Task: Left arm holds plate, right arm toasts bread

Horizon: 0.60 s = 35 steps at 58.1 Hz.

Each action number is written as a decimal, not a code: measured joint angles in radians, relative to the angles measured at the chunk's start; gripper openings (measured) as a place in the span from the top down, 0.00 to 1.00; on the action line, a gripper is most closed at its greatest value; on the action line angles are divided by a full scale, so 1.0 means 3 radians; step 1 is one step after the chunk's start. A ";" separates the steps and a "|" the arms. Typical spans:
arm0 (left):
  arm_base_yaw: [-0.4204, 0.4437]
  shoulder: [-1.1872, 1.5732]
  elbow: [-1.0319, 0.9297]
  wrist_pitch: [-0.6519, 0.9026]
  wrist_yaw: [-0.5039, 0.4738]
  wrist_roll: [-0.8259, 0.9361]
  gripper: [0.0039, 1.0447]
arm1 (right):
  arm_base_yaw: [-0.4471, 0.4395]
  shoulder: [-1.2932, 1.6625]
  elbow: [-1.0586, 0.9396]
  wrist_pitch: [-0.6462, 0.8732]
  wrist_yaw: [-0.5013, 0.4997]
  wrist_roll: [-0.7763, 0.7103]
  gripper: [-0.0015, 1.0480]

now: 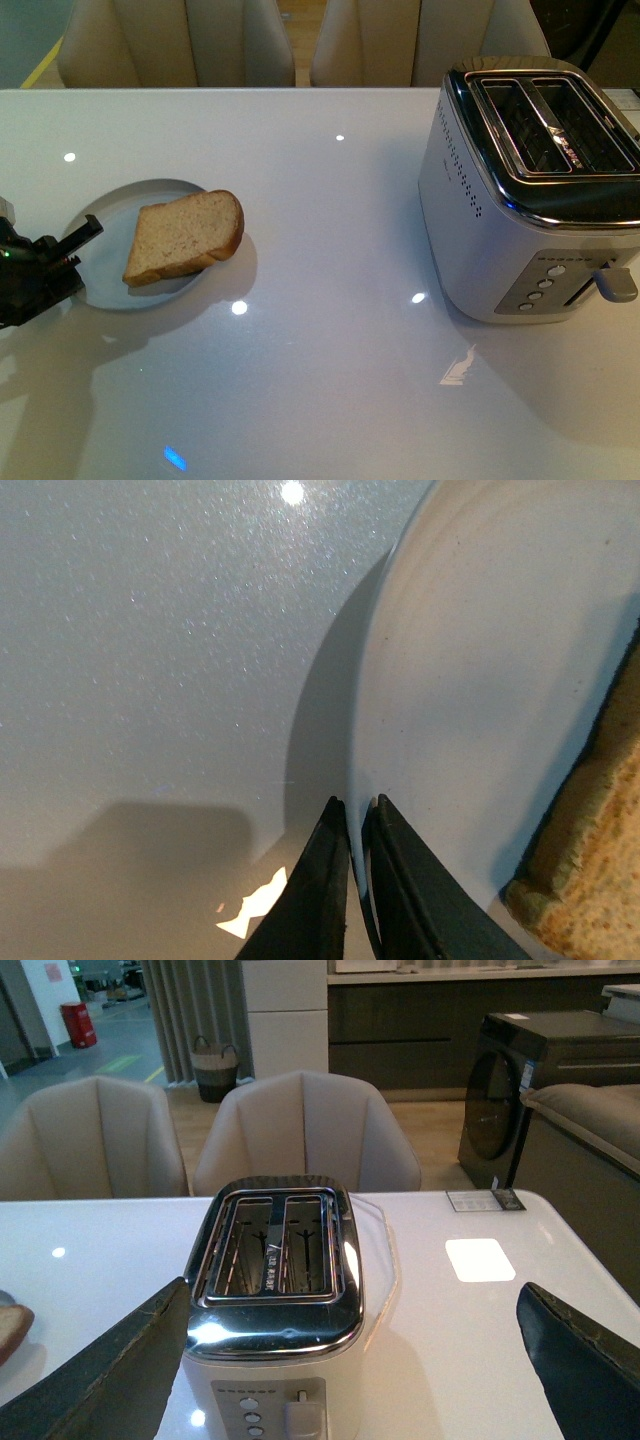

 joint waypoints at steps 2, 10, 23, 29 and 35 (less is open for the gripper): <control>-0.0010 -0.0028 -0.0078 0.0042 0.0037 -0.0032 0.97 | 0.0000 0.0000 0.0000 0.0000 0.0001 0.0000 0.09; -0.0051 -0.0210 -0.0456 0.0173 0.0160 -0.0137 0.97 | 0.0000 0.0000 0.0000 0.0000 0.0001 0.0000 0.09; -0.0067 -0.0716 -0.0985 0.0192 0.0226 -0.0211 0.97 | 0.0000 0.0001 0.0000 0.0000 0.0001 0.0000 0.09; -0.0092 -0.1137 -0.1202 -0.0013 0.0216 -0.0249 0.97 | 0.0000 0.0000 0.0000 0.0000 0.0001 0.0000 0.09; -0.0192 -0.1616 -0.1311 -0.0300 0.0224 -0.0355 0.97 | 0.0000 0.0000 0.0000 0.0000 0.0001 0.0000 0.09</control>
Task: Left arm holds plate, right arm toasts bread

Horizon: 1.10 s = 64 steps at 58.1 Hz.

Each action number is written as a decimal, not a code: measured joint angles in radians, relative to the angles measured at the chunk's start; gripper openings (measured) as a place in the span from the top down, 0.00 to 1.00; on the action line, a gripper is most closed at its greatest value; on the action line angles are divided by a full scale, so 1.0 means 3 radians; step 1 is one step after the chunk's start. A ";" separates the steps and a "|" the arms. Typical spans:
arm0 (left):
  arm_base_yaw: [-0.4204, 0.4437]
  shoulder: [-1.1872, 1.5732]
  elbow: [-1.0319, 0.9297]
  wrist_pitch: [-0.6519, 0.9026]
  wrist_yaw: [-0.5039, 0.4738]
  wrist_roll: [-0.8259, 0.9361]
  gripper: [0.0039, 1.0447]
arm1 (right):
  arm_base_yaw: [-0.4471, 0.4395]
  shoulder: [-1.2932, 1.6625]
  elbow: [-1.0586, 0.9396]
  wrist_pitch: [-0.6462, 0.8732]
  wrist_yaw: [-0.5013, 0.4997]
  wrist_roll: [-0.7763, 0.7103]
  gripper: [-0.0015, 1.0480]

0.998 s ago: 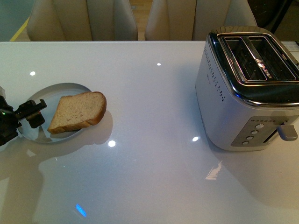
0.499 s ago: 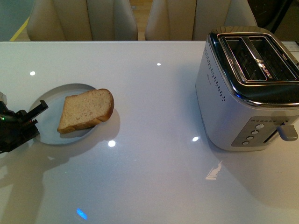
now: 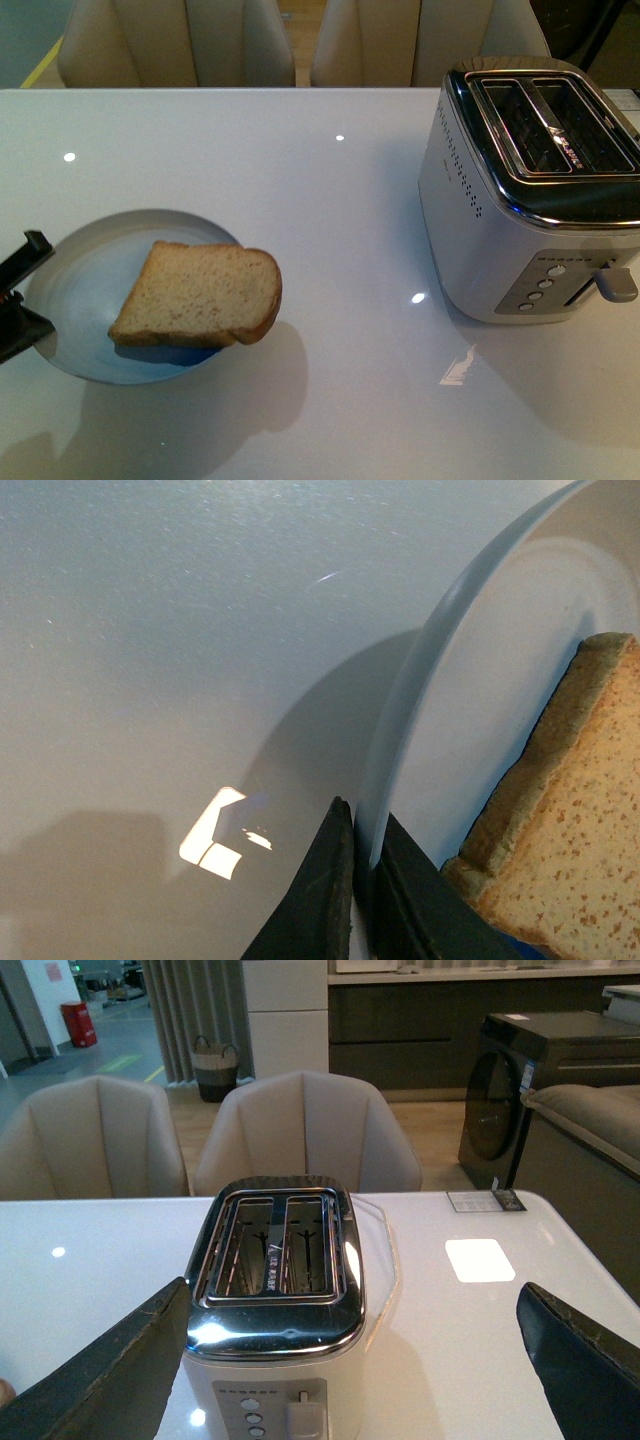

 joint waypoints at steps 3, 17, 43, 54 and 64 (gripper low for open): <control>-0.0055 -0.0196 -0.0004 -0.0113 -0.0005 -0.0056 0.97 | 0.0000 0.0000 0.0000 0.0000 0.0000 0.0000 0.09; -0.0402 -0.1078 0.0225 -0.0890 -0.0159 -0.0346 0.97 | 0.0000 0.0000 0.0000 0.0000 0.0000 0.0000 0.09; -0.1342 -0.1714 0.1174 -0.2043 -0.0528 -0.0921 0.97 | 0.0000 0.0000 0.0000 0.0000 0.0000 0.0000 0.09; -0.1511 -0.1747 0.1209 -0.2117 -0.0585 -0.1039 0.97 | 0.0000 0.0000 0.0000 0.0000 0.0000 0.0000 0.09; -0.1654 -0.1808 0.1216 -0.2157 -0.0624 -0.1113 0.97 | 0.0000 0.0000 0.0000 0.0000 0.0000 0.0000 0.09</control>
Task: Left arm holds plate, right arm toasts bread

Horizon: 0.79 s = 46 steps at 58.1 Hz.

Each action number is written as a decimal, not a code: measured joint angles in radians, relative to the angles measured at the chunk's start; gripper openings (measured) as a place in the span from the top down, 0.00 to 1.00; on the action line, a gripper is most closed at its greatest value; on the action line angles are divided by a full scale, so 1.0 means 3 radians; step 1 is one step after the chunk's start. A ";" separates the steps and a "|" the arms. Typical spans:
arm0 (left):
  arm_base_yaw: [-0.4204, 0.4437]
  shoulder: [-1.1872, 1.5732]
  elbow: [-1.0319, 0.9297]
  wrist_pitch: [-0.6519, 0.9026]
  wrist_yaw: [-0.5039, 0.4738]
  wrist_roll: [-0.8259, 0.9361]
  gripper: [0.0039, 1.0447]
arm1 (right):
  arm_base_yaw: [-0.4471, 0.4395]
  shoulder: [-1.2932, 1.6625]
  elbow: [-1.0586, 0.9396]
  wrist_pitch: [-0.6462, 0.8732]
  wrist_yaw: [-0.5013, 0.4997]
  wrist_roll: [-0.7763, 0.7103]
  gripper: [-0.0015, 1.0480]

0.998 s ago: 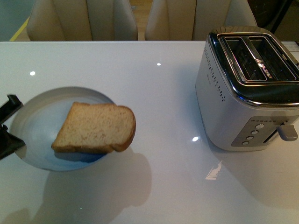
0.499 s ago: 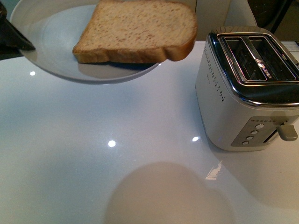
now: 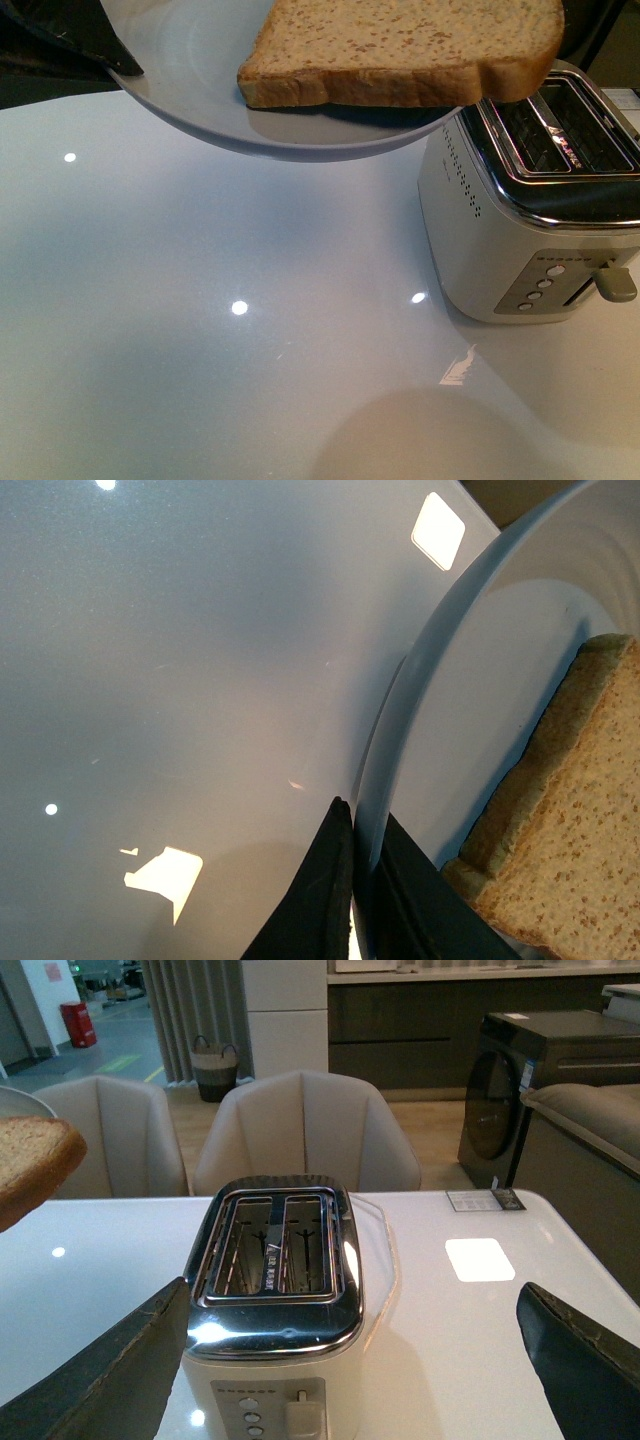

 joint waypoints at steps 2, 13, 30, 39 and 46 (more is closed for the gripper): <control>-0.0019 -0.0015 0.0003 0.0000 0.0001 -0.0011 0.97 | 0.0000 0.0000 0.0000 0.0000 0.0000 0.0000 0.09; -0.0046 -0.0043 0.0031 0.0006 0.0006 -0.0038 0.97 | 0.0000 0.0000 0.0000 0.0000 0.0000 0.0000 0.09; -0.0046 -0.0047 0.0032 0.0006 0.0004 -0.0041 0.97 | 0.0210 0.0930 0.0575 -0.1253 0.0497 0.0772 0.09; -0.0055 -0.0048 0.0032 0.0006 0.0004 -0.0055 0.97 | 0.0229 0.1770 0.1021 -0.0999 0.0015 0.1489 0.09; -0.0055 -0.0048 0.0032 0.0006 0.0008 -0.0060 0.97 | 0.0276 0.2352 0.1386 -0.0509 -0.0593 0.1989 0.09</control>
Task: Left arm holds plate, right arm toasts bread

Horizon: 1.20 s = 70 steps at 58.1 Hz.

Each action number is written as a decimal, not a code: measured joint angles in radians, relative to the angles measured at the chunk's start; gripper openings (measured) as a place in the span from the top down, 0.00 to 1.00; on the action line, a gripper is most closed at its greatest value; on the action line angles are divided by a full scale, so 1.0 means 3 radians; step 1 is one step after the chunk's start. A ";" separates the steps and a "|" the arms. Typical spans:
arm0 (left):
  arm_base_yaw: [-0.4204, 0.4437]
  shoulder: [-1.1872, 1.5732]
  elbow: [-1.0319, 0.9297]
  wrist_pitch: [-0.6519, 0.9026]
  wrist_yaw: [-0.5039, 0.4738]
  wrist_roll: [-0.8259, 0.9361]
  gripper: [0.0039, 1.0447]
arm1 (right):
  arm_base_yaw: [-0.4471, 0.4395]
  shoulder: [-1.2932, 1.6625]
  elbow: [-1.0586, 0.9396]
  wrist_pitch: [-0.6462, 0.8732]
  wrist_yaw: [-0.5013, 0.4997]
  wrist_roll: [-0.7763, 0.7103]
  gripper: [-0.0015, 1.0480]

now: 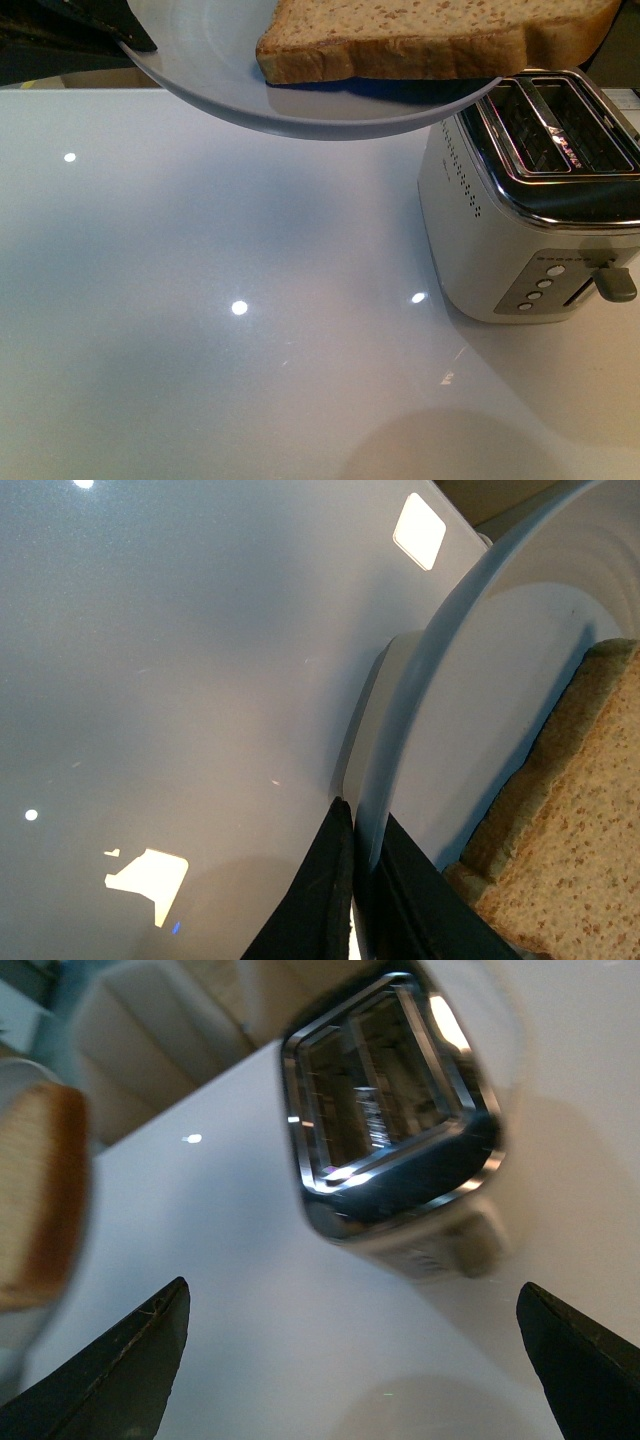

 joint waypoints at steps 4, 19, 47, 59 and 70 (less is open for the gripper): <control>0.0001 0.0000 0.0000 0.0000 -0.0003 0.0000 0.97 | 0.0064 0.0315 0.0112 0.0320 -0.0229 0.0263 0.09; 0.0000 0.0000 0.0000 0.0000 -0.0001 -0.0001 0.97 | 0.0458 0.1564 0.0496 0.1300 -0.0582 0.1003 0.09; 0.0000 0.0000 0.0000 0.0000 0.0001 -0.0001 0.97 | 0.0665 0.1857 0.0645 0.1431 -0.0596 0.1147 0.83; 0.0000 0.0000 0.0000 0.0000 0.0000 -0.0010 0.97 | 0.0460 0.1568 0.0726 0.1297 -0.0693 0.1088 0.97; 0.0000 0.0000 0.0000 0.0000 0.0003 -0.0014 0.97 | 0.0168 0.1330 0.1061 0.0739 -0.0364 0.0481 0.97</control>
